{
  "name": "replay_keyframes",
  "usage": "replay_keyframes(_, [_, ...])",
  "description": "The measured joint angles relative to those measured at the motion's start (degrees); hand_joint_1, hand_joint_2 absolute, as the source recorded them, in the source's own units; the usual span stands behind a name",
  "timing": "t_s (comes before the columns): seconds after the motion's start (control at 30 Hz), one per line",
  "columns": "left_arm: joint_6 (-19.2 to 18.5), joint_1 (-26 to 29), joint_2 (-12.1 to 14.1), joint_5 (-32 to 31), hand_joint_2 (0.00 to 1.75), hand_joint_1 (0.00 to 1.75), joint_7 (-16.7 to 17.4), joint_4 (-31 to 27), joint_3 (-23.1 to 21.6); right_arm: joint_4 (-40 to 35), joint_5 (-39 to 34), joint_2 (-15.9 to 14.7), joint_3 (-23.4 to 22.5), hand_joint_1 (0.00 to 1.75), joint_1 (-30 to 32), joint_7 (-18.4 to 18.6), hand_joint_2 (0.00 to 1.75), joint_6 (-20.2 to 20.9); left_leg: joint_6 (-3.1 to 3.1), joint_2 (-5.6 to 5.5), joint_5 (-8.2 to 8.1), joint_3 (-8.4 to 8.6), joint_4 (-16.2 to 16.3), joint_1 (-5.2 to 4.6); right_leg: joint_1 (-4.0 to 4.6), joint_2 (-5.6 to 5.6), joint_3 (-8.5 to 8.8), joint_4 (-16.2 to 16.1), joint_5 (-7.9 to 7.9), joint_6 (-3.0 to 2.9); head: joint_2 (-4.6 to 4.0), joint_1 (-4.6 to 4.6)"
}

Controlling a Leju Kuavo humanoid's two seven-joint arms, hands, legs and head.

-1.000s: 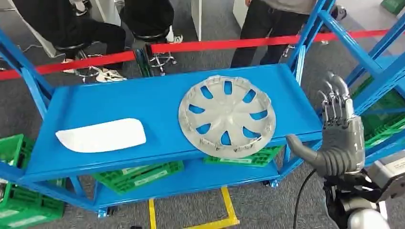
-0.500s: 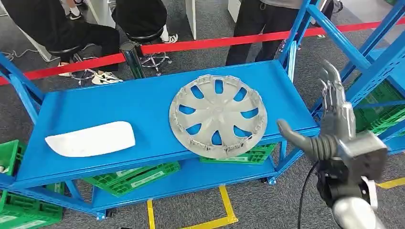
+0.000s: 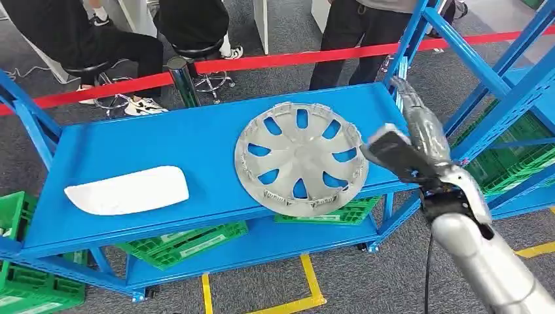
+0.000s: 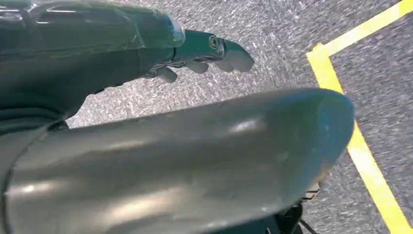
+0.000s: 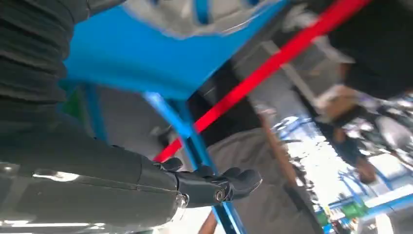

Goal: Take the parts from the cabinet and place them on the table.

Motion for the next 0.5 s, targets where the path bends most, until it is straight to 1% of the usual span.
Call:
replay_keyframes(0.03, [0.0, 0.0, 0.0, 0.0, 0.00, 0.00, 0.1, 0.0, 0.0, 0.9, 1.6, -0.2, 0.6, 0.00, -1.0, 0.8, 1.75, 1.2, 0.00, 0.00, 0.00, -0.01, 0.0, 0.00, 0.00, 0.00, 0.00, 0.0, 0.02, 0.03, 0.00, 0.00])
replay_keyframes(0.1, [0.0, 0.0, -0.1, -0.1, 0.00, 0.00, -0.1, 0.0, 0.0, 2.9, 5.9, -0.9, 2.6, 0.00, -3.2, 3.2, 1.75, 5.1, 0.00, 0.00, 0.00, -0.01, 0.0, 0.00, 0.00, 0.01, 0.00, -0.1, 0.02, 0.03, 0.00, 0.02])
replay_keyframes(0.17, [0.1, 0.0, -0.6, -0.1, 0.00, 0.00, -1.8, 0.0, 0.0, 5.5, 9.7, -1.9, 5.2, 0.00, -5.9, 6.1, 1.75, 11.0, 0.01, 0.01, -0.01, -0.02, 0.0, -0.01, -0.03, 0.04, 0.00, -0.1, 0.04, 0.06, 0.00, 0.00])
replay_keyframes(0.2, [0.3, 0.0, -1.0, -0.1, 0.00, 0.00, -2.9, 0.0, 0.0, 6.9, 10.7, -2.5, 6.3, 0.00, -7.6, 7.7, 1.75, 15.1, 0.01, 0.00, -0.01, -0.01, 0.0, -0.02, -0.04, 0.05, 0.00, -0.1, 0.07, 0.10, 0.00, 0.00])
replay_keyframes(0.23, [0.5, 0.0, -1.4, -0.1, 0.00, 0.00, -4.0, 0.0, 0.0, 8.4, 11.0, -3.1, 7.7, 0.00, -9.0, 8.7, 1.75, 18.4, 0.02, -0.04, 0.00, 0.00, 0.0, -0.02, -0.04, 0.04, 0.00, -0.1, 0.07, 0.11, 0.00, -0.02])
replay_keyframes(0.27, [0.7, 0.0, -1.9, -0.1, 0.00, 0.00, -4.9, 0.0, 0.0, 9.8, 11.1, -3.7, 8.8, 0.00, -10.4, 9.3, 1.75, 20.8, 0.07, -0.07, 0.03, 0.00, 0.0, -0.02, -0.05, 0.02, 0.00, -0.2, 0.11, 0.17, 0.00, -0.02])
replay_keyframes(0.33, [0.7, -0.1, -2.9, -0.1, 0.00, 0.00, -6.3, 0.0, 0.0, 12.1, 10.4, -4.1, 10.5, 0.00, -12.2, 9.5, 1.75, 23.2, 0.12, -0.12, 0.06, -0.03, 0.0, -0.02, -0.04, 0.00, 0.00, -0.2, 0.13, 0.21, 0.00, 0.07])
replay_keyframes(0.43, [0.7, -0.6, -3.8, 0.1, 0.00, 0.00, -7.0, 0.0, 0.0, 13.8, 9.6, -4.0, 12.9, 0.00, -14.5, 8.8, 1.75, 24.1, 0.12, -0.09, 0.06, -0.12, 0.0, -0.02, -0.04, 0.02, 0.02, -0.2, 0.15, 0.23, 0.00, 0.09])
replay_keyframes(0.5, [0.7, -1.0, -4.0, 0.3, 0.00, 0.00, -6.7, 0.0, 0.0, 15.7, 9.1, -3.7, 15.4, 0.00, -16.1, 6.9, 1.75, 24.0, 0.13, -0.06, 0.05, -0.13, 0.0, -0.01, -0.04, 0.01, 0.04, -0.2, 0.15, 0.23, 0.00, 0.04])
